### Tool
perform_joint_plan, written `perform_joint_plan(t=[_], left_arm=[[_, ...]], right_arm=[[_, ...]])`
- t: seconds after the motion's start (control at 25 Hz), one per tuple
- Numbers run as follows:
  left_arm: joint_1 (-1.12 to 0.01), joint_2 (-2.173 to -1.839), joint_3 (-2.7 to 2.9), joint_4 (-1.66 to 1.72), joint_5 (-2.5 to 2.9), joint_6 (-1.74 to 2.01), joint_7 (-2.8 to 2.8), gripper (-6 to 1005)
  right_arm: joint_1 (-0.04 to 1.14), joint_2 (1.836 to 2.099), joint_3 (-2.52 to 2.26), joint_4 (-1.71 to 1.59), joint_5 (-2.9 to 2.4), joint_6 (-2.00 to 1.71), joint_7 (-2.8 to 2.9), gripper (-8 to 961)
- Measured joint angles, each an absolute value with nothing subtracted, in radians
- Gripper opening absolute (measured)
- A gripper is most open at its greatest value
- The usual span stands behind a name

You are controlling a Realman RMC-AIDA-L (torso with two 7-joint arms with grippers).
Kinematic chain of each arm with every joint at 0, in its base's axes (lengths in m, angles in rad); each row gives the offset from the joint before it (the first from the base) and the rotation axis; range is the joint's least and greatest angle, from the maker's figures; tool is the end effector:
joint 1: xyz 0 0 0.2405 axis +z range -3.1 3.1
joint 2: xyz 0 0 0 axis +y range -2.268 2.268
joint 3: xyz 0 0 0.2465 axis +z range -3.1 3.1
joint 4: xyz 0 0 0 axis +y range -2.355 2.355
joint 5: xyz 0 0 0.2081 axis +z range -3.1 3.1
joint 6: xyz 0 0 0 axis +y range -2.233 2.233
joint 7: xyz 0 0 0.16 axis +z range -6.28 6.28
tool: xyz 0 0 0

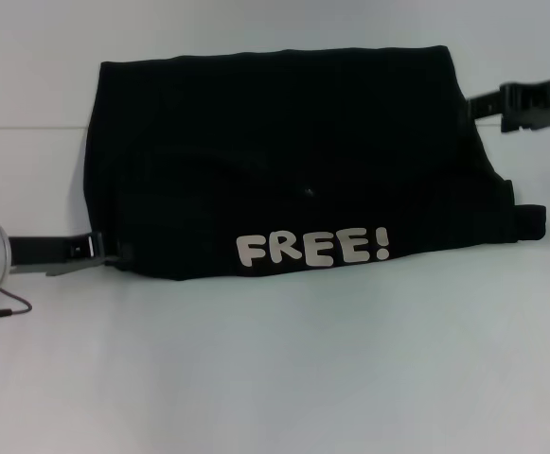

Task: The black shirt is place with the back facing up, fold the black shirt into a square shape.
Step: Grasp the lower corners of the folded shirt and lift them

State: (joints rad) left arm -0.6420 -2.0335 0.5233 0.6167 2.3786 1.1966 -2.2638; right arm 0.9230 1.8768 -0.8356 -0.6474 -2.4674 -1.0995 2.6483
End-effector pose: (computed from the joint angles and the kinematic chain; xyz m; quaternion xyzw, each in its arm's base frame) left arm -0.3061 0.3816 0.0110 -0.7454 -0.6102 -0.1532 0.2203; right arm 0.2119 0.4779 0.0671 -0.7753 0.5508 0.0774 0.2993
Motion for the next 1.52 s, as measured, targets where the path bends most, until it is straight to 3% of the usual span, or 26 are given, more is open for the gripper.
perform_joint_plan(t=[0.16, 0.56, 0.96, 1.16, 1.52], left_arm=[[-0.663, -2.008, 0.495, 0.622, 2.368, 1.281, -2.288, 24], [-0.685, -1.999, 0.494, 0.62, 2.37, 1.245, -2.314, 30], [-0.685, -2.0, 0.496, 0.618, 2.371, 1.241, -2.324, 36], [-0.684, -2.002, 0.496, 0.618, 2.368, 1.241, -2.325, 39], [-0.684, -2.005, 0.497, 0.617, 2.367, 1.233, -2.326, 45]], right_arm=[[0.907, 1.858, -0.836, -0.65, -2.538, -1.196, 2.646, 781], [0.802, 1.855, -0.833, -0.691, -2.584, -1.271, 2.588, 780], [0.752, 1.89, -0.78, -0.697, -2.522, -1.199, 2.477, 797], [0.754, 1.898, -0.782, -0.679, -2.546, -1.153, 2.482, 945], [0.762, 1.956, -0.786, -0.665, -2.557, -1.055, 2.468, 937]])
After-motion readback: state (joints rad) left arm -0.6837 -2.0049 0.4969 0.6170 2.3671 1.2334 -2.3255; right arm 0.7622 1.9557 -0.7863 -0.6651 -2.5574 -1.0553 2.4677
